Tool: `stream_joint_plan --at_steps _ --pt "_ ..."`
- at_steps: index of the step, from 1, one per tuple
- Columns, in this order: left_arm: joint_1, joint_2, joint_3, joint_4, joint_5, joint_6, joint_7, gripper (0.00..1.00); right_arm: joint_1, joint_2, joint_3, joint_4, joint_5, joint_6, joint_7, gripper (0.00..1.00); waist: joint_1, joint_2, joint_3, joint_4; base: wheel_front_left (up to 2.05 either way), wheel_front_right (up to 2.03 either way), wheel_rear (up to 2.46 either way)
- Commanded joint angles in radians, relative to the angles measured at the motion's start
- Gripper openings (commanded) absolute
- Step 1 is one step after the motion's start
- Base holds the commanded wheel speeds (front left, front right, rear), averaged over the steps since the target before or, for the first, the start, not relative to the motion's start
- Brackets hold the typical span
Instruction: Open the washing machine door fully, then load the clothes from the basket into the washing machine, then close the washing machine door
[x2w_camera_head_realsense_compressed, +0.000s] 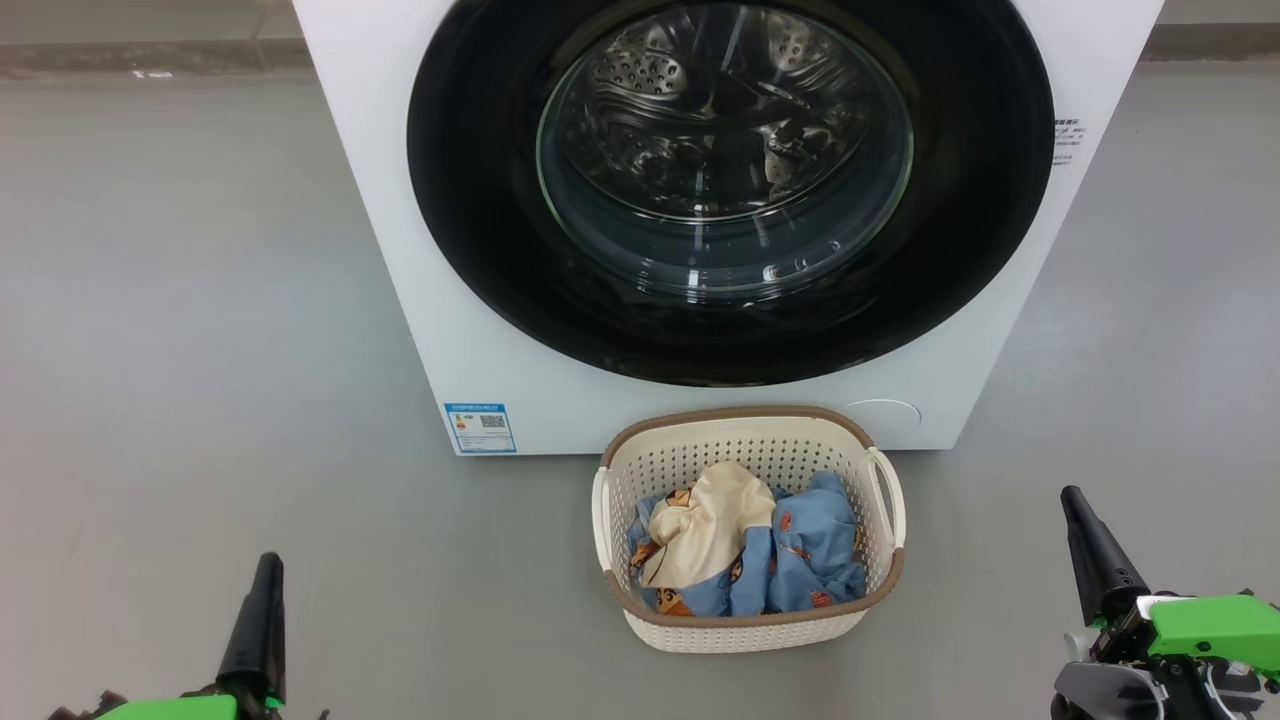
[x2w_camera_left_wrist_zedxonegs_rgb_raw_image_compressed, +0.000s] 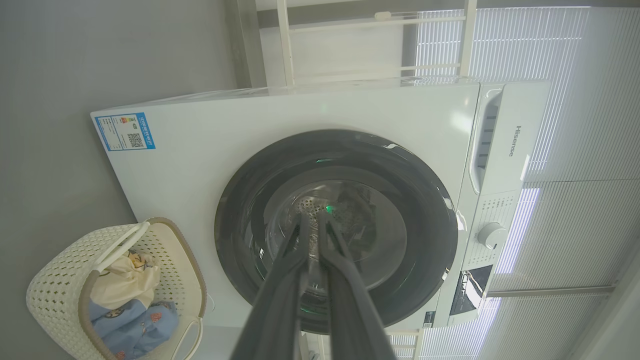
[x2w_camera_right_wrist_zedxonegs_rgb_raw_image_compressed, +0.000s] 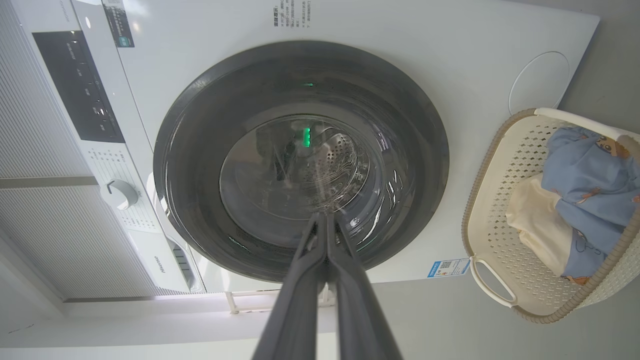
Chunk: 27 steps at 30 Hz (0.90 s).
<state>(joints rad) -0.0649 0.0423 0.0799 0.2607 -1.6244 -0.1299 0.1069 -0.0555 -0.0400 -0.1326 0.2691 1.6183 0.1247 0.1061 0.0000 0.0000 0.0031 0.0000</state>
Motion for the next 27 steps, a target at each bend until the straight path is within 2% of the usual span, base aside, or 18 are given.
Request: stream_joint_plan --at_steps 1,8,9,17,21,27 --pt "-0.043 0.009 0.034 -0.016 0.016 -0.001 0.006 0.0 -0.052 -0.011 0.018 -0.024 -0.01 0.006 0.007 0.0 0.0 0.0 0.0 0.0 0.0 0.0 0.0" --pt "-0.043 0.009 0.034 -0.016 0.016 -0.001 0.006 0.0 -0.053 -0.011 0.018 -0.024 -0.01 0.006 0.007 0.0 0.0 0.0 0.0 0.0 0.0 0.0 0.0" --pt "0.0 0.0 0.0 0.0 0.007 0.0 0.0 1.0 0.0 0.0 0.0 0.0 0.0 0.0 0.0 1.0 0.0 0.0 0.0 0.0 0.0 0.0 0.0" --pt "0.035 -0.01 -0.011 0.043 0.01 0.0 -0.008 1.0 0.032 0.018 0.003 0.053 0.002 0.0 -0.003 1.0 0.0002 0.0 0.001 0.0 0.0 0.0 0.0" --pt "0.032 -0.008 -0.017 0.037 0.023 0.0 -0.019 1.0 0.029 0.016 0.007 0.046 0.0 0.0 -0.01 1.0 0.0023 0.0 -0.001 0.001 0.0 0.0 0.0" --pt "0.026 -0.007 -0.021 0.031 0.055 0.0 -0.037 1.0 0.025 0.007 0.017 0.037 -0.022 0.0 -0.029 1.0 0.0001 0.0 0.002 0.002 0.0 0.0 0.0"
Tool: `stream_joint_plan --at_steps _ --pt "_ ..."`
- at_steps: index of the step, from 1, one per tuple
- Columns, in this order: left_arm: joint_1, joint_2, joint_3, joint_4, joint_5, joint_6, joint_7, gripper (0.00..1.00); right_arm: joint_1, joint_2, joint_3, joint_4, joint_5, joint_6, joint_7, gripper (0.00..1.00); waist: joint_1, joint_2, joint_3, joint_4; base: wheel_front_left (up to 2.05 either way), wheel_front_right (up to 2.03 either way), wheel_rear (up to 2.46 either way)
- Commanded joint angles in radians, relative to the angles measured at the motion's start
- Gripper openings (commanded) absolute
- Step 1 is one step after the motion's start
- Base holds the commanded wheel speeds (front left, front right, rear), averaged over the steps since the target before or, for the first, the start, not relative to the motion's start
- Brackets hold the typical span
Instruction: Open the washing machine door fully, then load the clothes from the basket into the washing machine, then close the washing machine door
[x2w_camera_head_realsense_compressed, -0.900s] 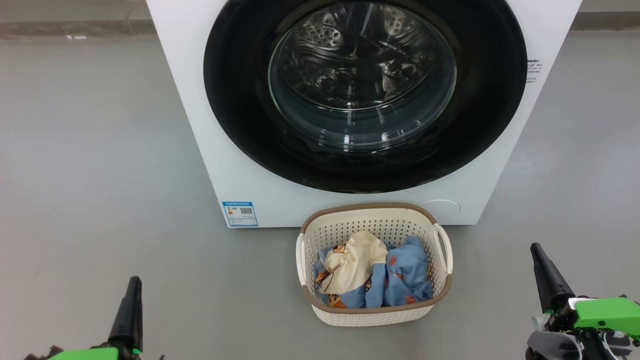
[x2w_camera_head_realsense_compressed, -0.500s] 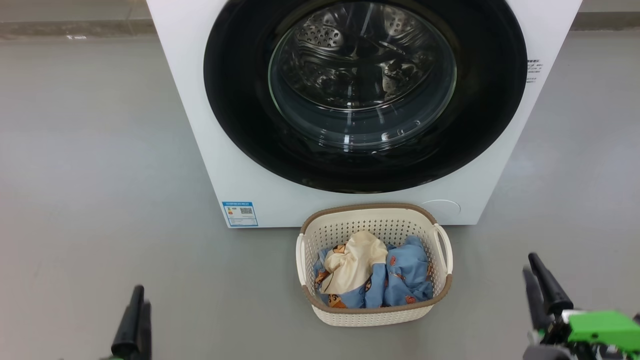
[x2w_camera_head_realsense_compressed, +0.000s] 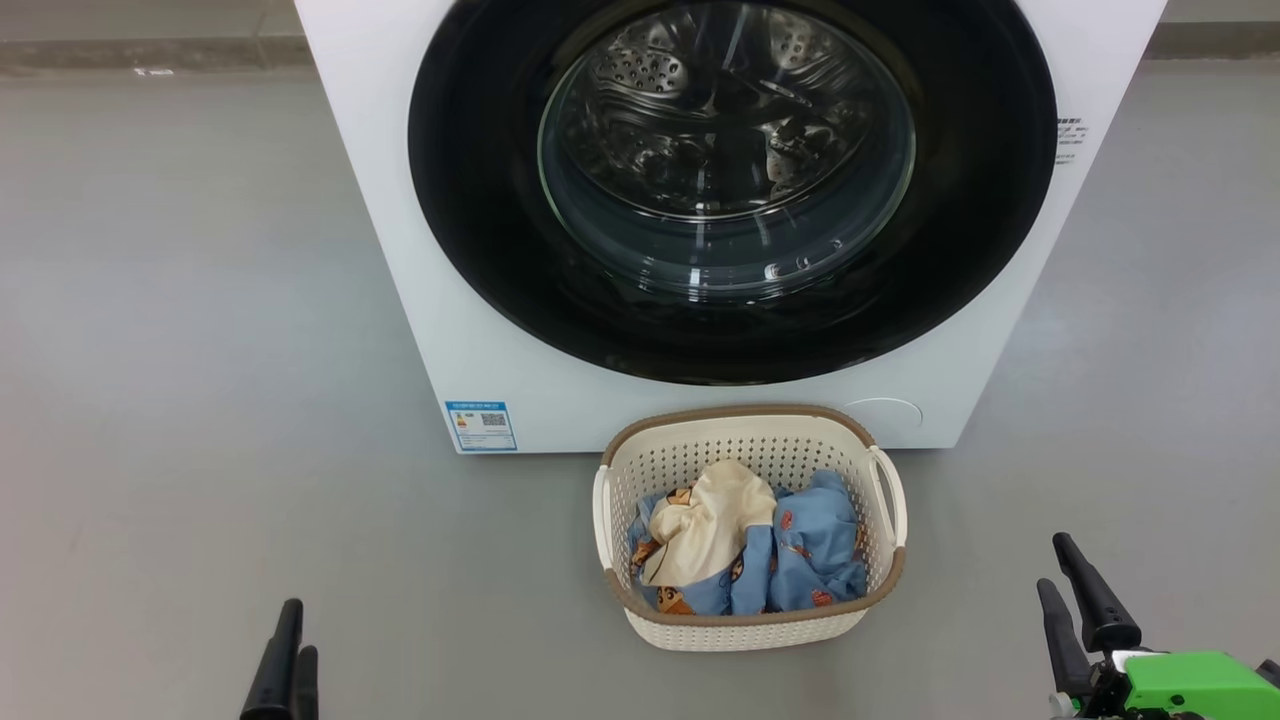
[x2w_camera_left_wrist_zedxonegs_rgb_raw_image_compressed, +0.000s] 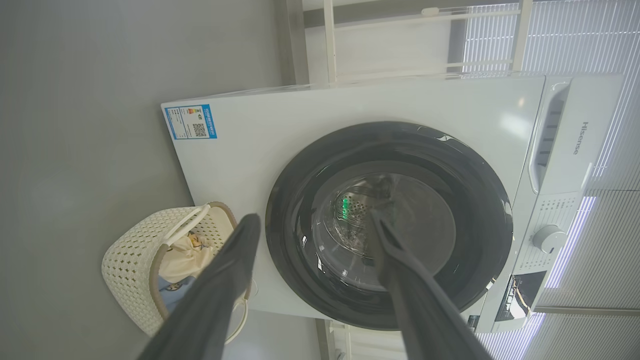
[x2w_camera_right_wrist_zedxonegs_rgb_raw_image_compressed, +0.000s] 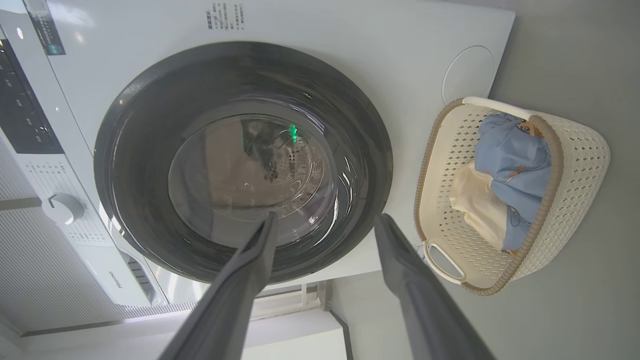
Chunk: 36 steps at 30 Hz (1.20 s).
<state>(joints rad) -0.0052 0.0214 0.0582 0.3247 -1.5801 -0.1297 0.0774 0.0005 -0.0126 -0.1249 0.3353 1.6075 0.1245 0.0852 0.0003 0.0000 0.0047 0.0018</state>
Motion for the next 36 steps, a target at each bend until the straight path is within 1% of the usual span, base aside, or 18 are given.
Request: stream_joint_plan --at_steps 1,11,17,26,27,36 --pt "-0.035 0.014 0.0 -0.034 0.018 0.0 -0.011 1.0 -0.032 -0.022 0.012 -0.031 -0.018 0.001 -0.013 1.0 -0.0002 0.0 0.001 0.0 0.0 0.0 0.0" --pt "-0.046 0.015 -0.003 -0.057 0.121 0.0 -0.04 1.0 -0.045 -0.042 0.039 -0.046 -0.112 0.001 -0.048 1.0 -0.0003 0.0 0.004 0.001 0.0 0.0 0.0" --pt "-0.051 0.016 -0.008 -0.074 0.207 0.0 -0.058 1.0 -0.052 -0.047 0.047 -0.067 -0.185 0.001 -0.066 1.0 -0.0003 0.0 0.005 0.003 0.0 0.0 0.0" --pt "-0.055 0.017 -0.018 -0.098 0.368 0.0 -0.084 1.0 -0.062 -0.065 0.074 -0.097 -0.288 0.002 -0.093 1.0 -0.0003 0.0 0.006 0.005 0.0 0.0 0.0" --pt "-0.055 0.017 -0.018 -0.098 0.368 0.0 -0.084 1.0 -0.062 -0.065 0.074 -0.097 -0.288 0.002 -0.093 1.0 -0.0003 0.0 0.006 0.005 0.0 0.0 0.0" --pt "-0.057 0.018 -0.015 -0.106 0.5 0.0 -0.111 1.0 -0.063 -0.093 0.109 -0.121 -0.416 0.002 -0.119 1.0 -0.0003 0.0 0.003 0.009 0.0 0.0 0.0"
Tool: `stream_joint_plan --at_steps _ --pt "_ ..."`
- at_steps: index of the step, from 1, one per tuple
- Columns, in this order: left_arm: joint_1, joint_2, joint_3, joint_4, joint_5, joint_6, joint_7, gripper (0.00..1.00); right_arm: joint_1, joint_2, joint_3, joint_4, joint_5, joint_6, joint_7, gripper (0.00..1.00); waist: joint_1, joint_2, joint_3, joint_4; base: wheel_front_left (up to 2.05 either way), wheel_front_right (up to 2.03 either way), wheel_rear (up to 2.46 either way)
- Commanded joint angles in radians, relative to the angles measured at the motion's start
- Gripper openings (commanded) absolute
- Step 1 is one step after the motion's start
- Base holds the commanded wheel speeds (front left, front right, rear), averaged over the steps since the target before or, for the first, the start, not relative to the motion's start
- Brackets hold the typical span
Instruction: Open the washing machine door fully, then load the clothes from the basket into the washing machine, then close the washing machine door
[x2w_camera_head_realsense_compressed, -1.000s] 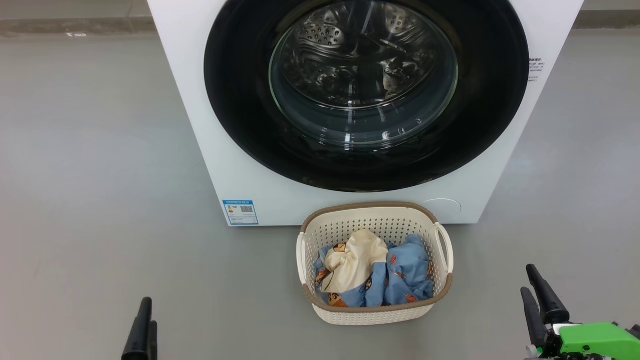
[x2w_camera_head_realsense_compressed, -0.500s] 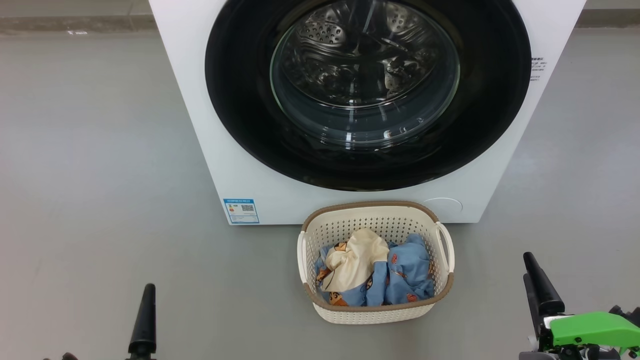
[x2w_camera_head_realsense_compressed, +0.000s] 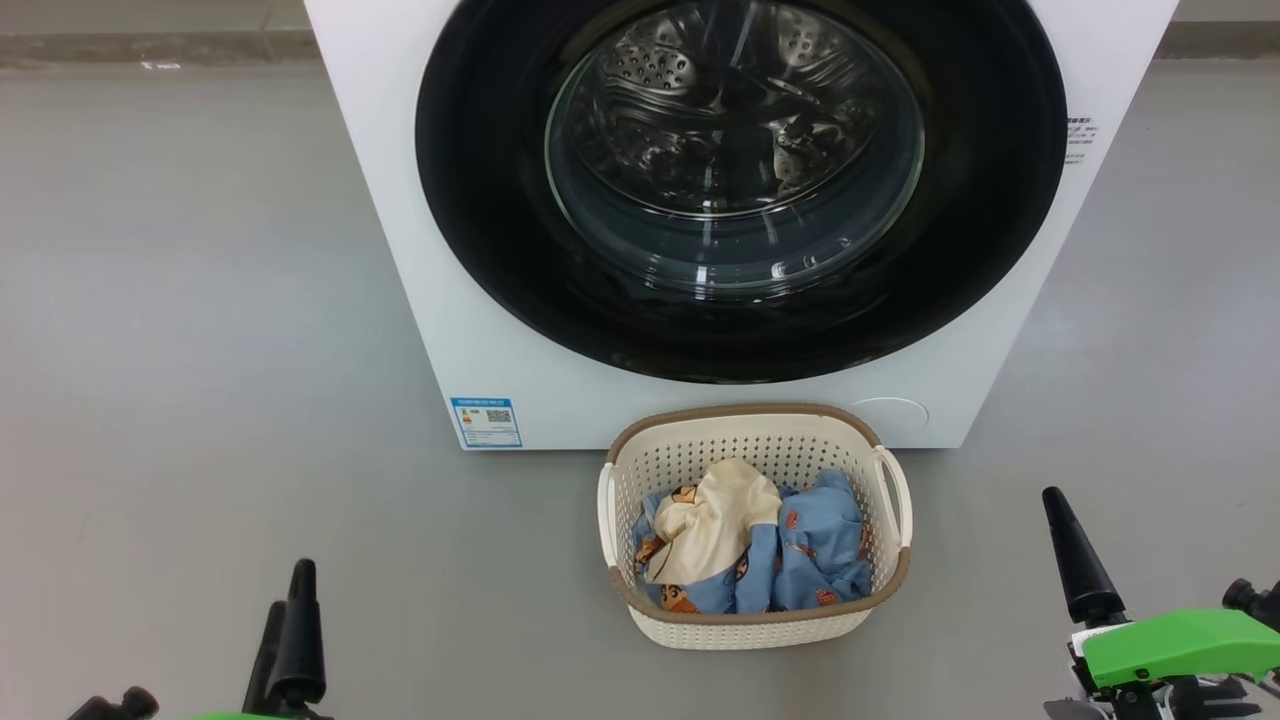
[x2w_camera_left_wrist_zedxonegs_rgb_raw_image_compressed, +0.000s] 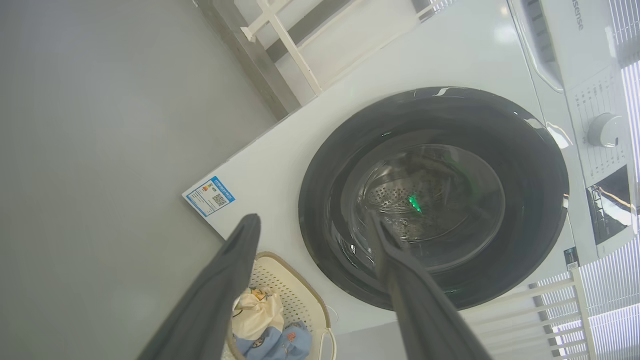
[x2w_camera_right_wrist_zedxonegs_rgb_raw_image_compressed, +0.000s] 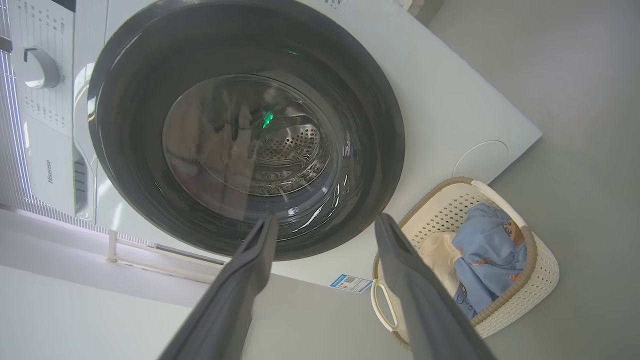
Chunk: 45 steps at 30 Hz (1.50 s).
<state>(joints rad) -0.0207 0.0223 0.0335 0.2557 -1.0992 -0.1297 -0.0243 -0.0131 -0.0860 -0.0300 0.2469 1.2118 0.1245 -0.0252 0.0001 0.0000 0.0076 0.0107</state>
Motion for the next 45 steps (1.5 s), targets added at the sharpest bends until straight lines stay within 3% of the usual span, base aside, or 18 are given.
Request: stream_joint_plan --at_steps 1,23,45 --pt "-0.042 0.017 0.011 -0.038 0.033 0.001 -0.012 1.0 -0.049 -0.021 0.016 -0.035 -0.031 0.002 -0.012 1.0 0.0 0.0 0.001 0.001 0.0 0.0 0.0" --pt "-0.053 0.02 0.004 -0.052 0.33 0.02 -0.08 1.0 -0.048 -0.052 0.046 -0.066 -0.315 0.004 -0.079 1.0 0.0 0.0 -0.001 0.004 0.0 0.0 0.0" --pt "-0.058 0.023 0.004 -0.069 0.546 0.017 -0.141 1.0 -0.041 -0.077 0.076 -0.075 -0.531 0.005 -0.141 1.0 0.0 0.0 -0.01 -0.001 0.0 0.0 0.0"
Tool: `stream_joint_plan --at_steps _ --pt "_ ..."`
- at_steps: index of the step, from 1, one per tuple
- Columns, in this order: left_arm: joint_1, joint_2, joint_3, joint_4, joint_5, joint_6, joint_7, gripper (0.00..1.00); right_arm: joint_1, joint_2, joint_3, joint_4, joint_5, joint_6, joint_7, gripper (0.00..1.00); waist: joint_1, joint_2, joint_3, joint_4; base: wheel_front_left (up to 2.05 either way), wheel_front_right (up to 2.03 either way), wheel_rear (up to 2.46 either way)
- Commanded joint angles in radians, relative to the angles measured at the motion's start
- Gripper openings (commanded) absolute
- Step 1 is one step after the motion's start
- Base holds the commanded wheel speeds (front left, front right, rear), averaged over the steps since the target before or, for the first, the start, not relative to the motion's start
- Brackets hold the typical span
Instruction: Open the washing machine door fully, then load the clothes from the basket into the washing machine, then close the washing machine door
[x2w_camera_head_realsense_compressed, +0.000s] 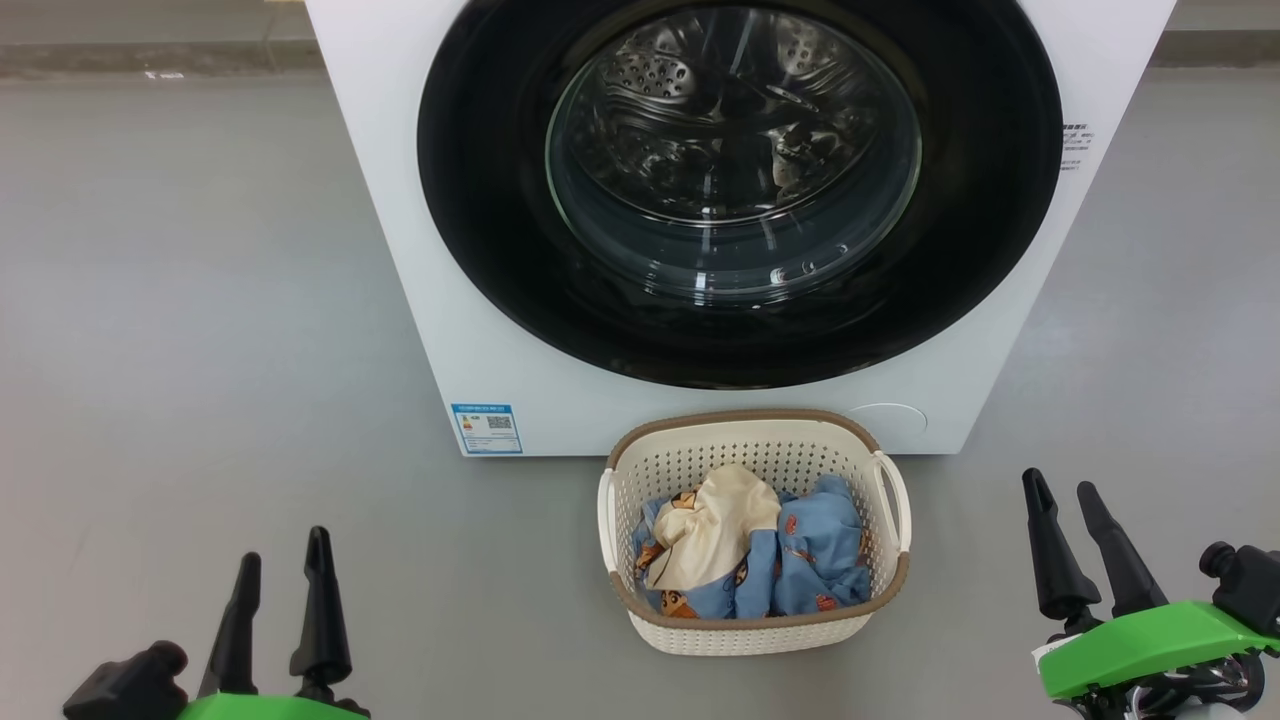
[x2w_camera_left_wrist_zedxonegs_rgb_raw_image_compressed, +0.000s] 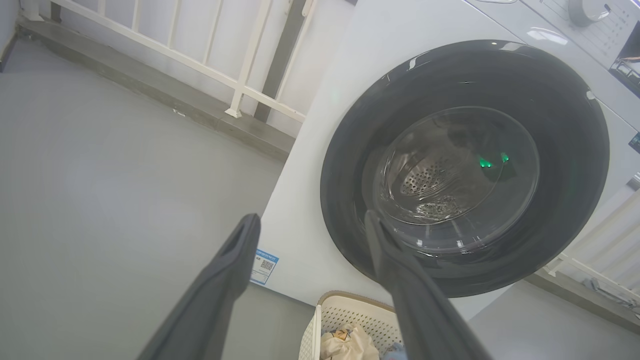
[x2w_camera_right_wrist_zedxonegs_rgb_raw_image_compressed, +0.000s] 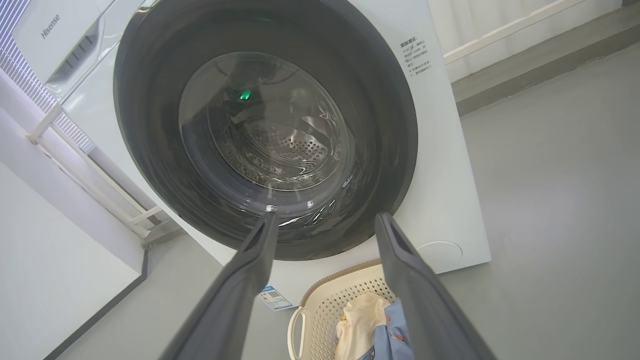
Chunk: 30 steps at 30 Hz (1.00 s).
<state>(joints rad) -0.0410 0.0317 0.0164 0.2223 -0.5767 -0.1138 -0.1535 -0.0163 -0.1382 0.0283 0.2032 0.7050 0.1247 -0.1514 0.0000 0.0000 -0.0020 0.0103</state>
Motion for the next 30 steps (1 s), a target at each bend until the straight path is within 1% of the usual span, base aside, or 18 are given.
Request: stream_joint_plan --at_steps 1,20,30 --pt "-0.038 0.014 0.021 -0.036 0.034 0.001 -0.015 1.0 -0.038 -0.026 0.019 -0.033 -0.034 0.004 -0.017 1.0 0.0 0.0 -0.001 -0.001 0.0 0.0 0.0" --pt "-0.039 0.017 0.019 -0.036 0.235 -0.008 -0.071 1.0 -0.02 -0.036 0.019 -0.052 -0.21 0.005 -0.073 1.0 0.0 0.0 -0.007 -0.003 0.0 0.0 0.0" --pt "-0.04 0.018 0.021 -0.03 0.339 -0.009 -0.1 1.0 -0.004 -0.027 0.0 -0.063 -0.31 0.006 -0.102 1.0 0.0 0.0 -0.01 -0.004 0.0 0.0 0.0"
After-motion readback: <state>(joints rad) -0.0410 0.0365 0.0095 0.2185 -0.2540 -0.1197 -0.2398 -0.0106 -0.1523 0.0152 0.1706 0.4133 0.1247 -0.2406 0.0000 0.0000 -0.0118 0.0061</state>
